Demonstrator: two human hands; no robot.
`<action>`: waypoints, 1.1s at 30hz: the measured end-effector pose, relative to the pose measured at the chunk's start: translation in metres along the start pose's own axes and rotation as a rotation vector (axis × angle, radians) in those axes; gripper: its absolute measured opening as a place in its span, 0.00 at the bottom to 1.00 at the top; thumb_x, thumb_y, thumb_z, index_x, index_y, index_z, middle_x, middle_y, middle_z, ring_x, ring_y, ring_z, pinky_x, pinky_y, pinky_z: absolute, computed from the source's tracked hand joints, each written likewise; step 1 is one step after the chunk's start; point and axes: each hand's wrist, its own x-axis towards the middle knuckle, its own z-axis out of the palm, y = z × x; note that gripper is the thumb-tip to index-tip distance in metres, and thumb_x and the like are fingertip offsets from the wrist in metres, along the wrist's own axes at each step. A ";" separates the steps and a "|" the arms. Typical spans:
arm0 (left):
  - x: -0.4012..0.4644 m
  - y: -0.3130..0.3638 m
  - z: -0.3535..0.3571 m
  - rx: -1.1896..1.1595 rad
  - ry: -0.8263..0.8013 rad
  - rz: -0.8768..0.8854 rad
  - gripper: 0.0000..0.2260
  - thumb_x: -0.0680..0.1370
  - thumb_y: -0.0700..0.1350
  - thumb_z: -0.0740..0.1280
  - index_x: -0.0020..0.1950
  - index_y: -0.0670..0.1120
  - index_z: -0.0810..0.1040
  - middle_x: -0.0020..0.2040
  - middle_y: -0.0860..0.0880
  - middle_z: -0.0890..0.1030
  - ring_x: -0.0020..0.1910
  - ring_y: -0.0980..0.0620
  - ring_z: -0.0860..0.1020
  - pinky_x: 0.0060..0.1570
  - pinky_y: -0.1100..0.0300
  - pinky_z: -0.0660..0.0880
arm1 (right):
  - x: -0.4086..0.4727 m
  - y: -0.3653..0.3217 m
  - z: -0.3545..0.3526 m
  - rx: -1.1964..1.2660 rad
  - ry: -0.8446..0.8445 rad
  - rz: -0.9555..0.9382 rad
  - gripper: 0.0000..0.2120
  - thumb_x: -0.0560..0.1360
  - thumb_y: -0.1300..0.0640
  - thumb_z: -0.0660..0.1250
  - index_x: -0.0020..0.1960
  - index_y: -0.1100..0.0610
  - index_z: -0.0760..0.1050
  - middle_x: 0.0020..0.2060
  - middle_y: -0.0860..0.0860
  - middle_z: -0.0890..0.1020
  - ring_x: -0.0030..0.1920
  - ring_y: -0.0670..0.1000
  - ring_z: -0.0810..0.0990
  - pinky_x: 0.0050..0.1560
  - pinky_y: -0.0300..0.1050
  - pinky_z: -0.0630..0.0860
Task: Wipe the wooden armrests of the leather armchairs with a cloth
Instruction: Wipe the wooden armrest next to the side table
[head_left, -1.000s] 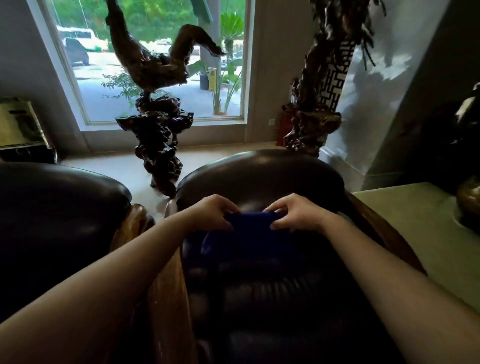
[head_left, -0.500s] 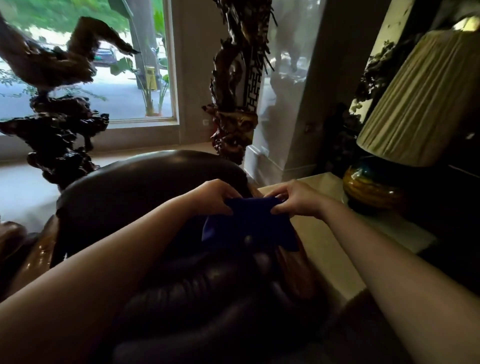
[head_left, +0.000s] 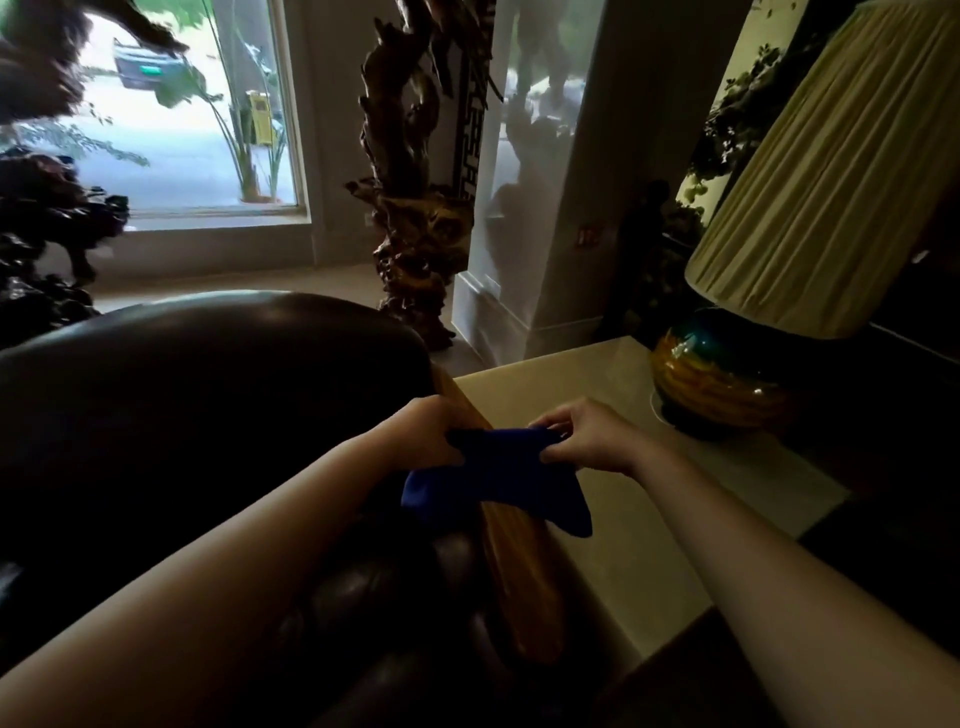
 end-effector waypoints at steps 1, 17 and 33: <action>0.017 -0.003 0.008 0.005 0.012 -0.012 0.19 0.70 0.40 0.68 0.60 0.49 0.77 0.58 0.48 0.79 0.57 0.50 0.76 0.55 0.60 0.70 | 0.013 0.012 -0.005 -0.002 -0.012 0.010 0.16 0.68 0.63 0.70 0.54 0.50 0.77 0.45 0.47 0.80 0.46 0.44 0.79 0.37 0.35 0.77; 0.130 -0.043 0.175 -0.222 -0.005 -0.359 0.17 0.72 0.39 0.68 0.59 0.51 0.77 0.56 0.51 0.80 0.51 0.60 0.76 0.48 0.70 0.72 | 0.143 0.185 0.009 -0.123 -0.408 -0.008 0.17 0.70 0.62 0.68 0.58 0.51 0.76 0.53 0.51 0.80 0.51 0.47 0.79 0.53 0.46 0.78; 0.214 -0.101 0.279 -0.201 0.221 -0.427 0.18 0.74 0.44 0.65 0.63 0.57 0.72 0.57 0.56 0.72 0.54 0.59 0.73 0.53 0.61 0.76 | 0.254 0.292 0.050 -0.229 -0.321 -0.140 0.17 0.70 0.62 0.67 0.56 0.48 0.76 0.52 0.47 0.80 0.47 0.43 0.76 0.44 0.35 0.71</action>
